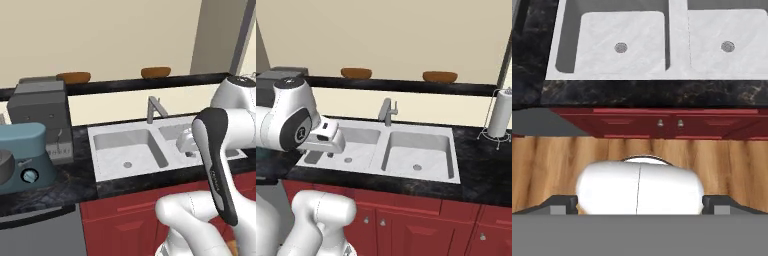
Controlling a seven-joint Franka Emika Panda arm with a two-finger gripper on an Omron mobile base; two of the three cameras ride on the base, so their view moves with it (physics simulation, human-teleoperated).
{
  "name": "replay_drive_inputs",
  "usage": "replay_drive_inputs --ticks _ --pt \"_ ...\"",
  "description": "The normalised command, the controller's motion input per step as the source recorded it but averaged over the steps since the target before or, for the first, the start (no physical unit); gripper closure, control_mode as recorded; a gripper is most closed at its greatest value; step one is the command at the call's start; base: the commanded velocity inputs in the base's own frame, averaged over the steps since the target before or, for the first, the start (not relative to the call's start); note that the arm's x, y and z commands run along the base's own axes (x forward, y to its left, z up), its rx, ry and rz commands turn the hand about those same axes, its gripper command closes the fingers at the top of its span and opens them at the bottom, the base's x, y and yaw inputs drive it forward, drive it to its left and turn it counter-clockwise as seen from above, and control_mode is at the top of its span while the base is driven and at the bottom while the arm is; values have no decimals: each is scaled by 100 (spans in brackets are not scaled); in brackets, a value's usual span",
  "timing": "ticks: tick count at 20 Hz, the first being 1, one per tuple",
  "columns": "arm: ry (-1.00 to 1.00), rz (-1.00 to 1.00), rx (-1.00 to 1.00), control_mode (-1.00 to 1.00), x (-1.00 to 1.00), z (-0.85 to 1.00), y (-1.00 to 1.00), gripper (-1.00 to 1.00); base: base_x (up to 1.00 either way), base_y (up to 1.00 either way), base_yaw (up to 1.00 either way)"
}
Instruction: Navigate to the stove.
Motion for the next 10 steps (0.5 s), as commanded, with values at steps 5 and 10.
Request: replay_drive_inputs --ticks 5,10 --pt "0 0 0 100 0 0 0 -100 -31 -30 -71" --pt "0 0 0 100 0 0 0 -100 -5 -8 -96"
